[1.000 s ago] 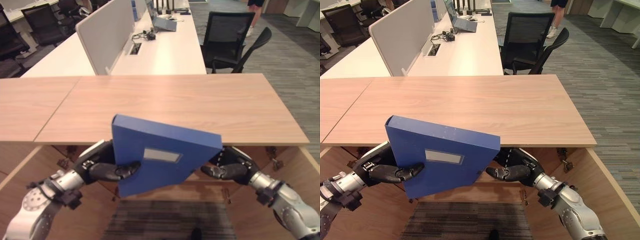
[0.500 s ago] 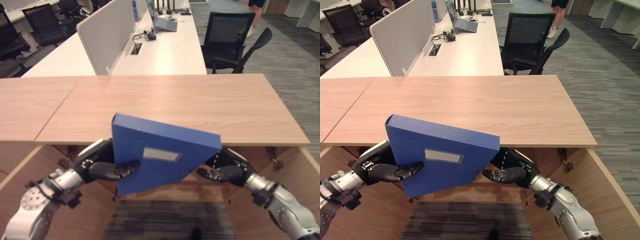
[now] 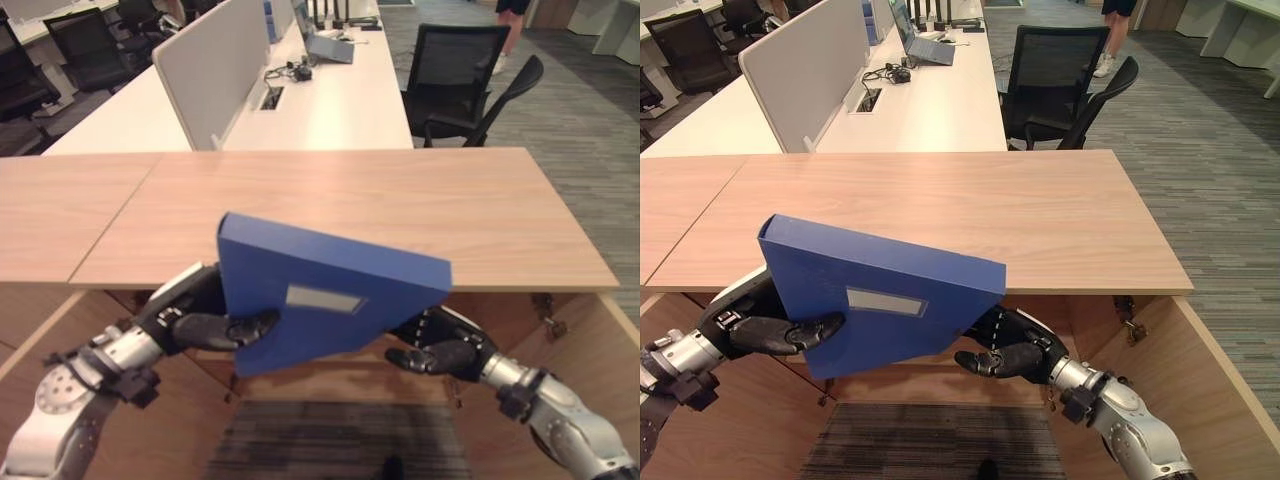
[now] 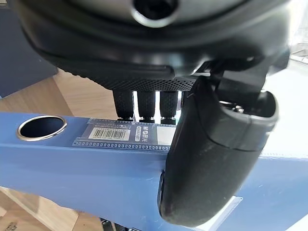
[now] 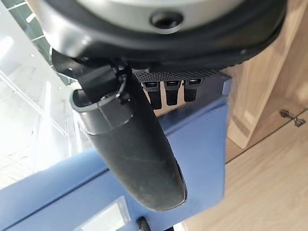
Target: Put the empty folder in the office cabinet
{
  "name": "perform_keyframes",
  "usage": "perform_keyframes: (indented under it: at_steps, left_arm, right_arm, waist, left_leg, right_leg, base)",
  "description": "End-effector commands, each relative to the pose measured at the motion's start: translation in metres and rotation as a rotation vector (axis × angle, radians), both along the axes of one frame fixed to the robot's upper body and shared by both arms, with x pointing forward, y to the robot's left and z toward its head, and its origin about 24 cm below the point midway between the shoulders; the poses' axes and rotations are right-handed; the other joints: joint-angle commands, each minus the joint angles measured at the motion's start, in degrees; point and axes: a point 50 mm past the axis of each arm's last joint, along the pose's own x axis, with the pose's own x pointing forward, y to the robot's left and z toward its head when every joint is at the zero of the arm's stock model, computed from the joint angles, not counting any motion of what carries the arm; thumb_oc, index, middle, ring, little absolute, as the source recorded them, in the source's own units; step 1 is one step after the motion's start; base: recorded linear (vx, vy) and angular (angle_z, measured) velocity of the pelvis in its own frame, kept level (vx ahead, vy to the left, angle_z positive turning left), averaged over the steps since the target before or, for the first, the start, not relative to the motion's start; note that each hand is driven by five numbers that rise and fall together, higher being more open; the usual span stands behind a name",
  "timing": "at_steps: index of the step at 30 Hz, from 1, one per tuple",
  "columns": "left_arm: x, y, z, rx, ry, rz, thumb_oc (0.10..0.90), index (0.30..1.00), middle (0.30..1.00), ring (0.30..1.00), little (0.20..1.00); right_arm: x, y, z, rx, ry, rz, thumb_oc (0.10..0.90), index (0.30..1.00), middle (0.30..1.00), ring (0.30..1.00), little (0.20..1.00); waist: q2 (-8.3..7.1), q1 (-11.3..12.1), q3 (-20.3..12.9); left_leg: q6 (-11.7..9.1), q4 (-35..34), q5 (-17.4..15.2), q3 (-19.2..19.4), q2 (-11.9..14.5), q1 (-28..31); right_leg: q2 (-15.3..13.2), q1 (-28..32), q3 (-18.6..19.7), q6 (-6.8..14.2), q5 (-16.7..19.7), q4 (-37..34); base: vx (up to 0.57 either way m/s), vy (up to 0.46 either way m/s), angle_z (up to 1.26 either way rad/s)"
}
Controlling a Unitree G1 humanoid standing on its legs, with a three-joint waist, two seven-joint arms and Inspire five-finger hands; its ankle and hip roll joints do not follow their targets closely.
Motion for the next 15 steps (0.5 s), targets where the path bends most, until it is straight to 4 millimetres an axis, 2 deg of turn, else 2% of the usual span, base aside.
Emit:
perform_keyframes:
  at_steps: [1,11,15]
  left_arm:
    - [0.008,0.005,0.064,-0.067,-0.393,0.041,0.4,0.3,0.3,0.3,0.3]
    - [0.008,0.001,0.056,-0.111,-0.385,0.057,0.4,0.3,0.3,0.3,0.3]
    - [0.008,-0.001,0.053,-0.11,-0.369,0.048,0.4,0.3,0.3,0.3,0.3]
  right_arm:
    - [0.015,0.029,0.055,0.111,-0.28,0.132,0.8,0.9,0.9,0.9,0.9]
    - [0.016,0.041,0.073,0.161,-0.358,0.158,0.8,0.9,0.9,0.9,0.9]
    - [0.017,0.046,0.085,0.189,-0.419,0.169,0.8,0.9,0.9,0.9,0.9]
  waist:
    - [-1.37,-0.4,-3.4]
    - [-1.5,-0.2,-3.3]
    - [-1.43,-0.2,-3.3]
  left_leg:
    - [-5.0,-0.4,-1.5,-3.0,2.7,-1.7]
    - [-4.9,-0.4,-1.6,-3.1,2.7,-1.7]
    - [-4.8,-0.4,-1.6,-3.1,2.8,-1.7]
  right_leg:
    - [-2.5,8.0,0.3,5.3,-9.0,1.0]
    - [-2.5,8.1,0.4,5.1,-9.1,1.1]
    - [-2.5,8.0,0.4,5.1,-9.1,1.1]
  base:
    - [0.0,0.0,0.0]
    - [0.0,0.0,0.0]
    - [0.0,0.0,0.0]
